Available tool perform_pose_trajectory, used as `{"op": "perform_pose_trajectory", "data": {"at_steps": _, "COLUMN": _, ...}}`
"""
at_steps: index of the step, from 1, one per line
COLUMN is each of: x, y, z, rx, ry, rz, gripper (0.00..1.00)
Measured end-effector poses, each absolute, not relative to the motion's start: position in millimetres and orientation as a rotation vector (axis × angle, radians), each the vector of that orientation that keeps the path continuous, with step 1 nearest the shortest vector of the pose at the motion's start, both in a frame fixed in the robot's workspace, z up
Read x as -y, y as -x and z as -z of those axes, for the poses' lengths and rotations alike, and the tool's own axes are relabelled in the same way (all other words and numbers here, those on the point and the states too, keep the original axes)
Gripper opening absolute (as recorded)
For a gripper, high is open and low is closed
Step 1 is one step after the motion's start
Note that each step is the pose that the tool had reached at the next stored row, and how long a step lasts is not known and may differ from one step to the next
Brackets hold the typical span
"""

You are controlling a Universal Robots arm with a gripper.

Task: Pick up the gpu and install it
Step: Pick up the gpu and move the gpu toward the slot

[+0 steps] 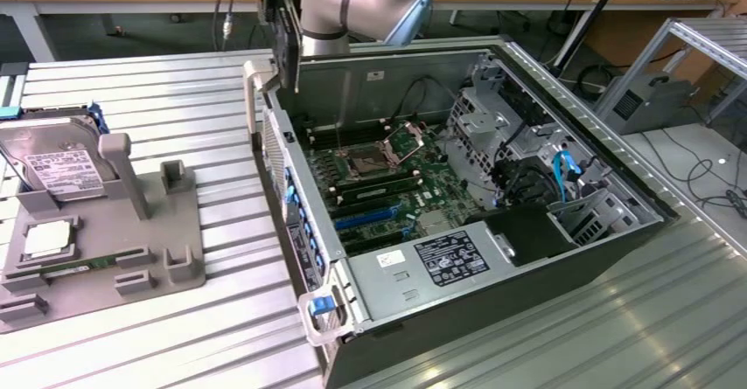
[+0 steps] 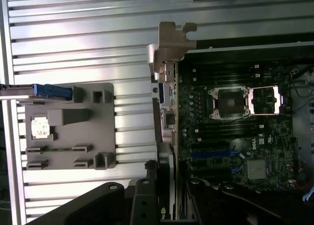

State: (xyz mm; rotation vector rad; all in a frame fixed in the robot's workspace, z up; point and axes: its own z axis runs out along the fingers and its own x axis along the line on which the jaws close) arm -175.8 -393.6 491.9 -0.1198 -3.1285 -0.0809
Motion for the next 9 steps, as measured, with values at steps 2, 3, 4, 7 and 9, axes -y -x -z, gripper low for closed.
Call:
{"op": "perform_pose_trajectory", "data": {"at_steps": 2, "x": 394, "y": 170, "z": -491, "rx": 3.129, "ry": 0.120, "rz": 0.080, "gripper": 0.27}}
{"op": "perform_pose_trajectory", "data": {"at_steps": 3, "x": 394, "y": 168, "z": -491, "rx": 3.129, "ry": 0.120, "rz": 0.080, "gripper": 0.27}}
{"op": "perform_pose_trajectory", "data": {"at_steps": 4, "x": 394, "y": 167, "z": -491, "rx": 3.129, "ry": 0.120, "rz": 0.080, "gripper": 0.27}}
{"op": "perform_pose_trajectory", "data": {"at_steps": 7, "x": 394, "y": 161, "z": -490, "rx": 3.129, "ry": 0.120, "rz": 0.080, "gripper": 0.27}}
{"op": "perform_pose_trajectory", "data": {"at_steps": 9, "x": 394, "y": 155, "z": -490, "rx": 3.129, "ry": 0.120, "rz": 0.079, "gripper": 0.27}}
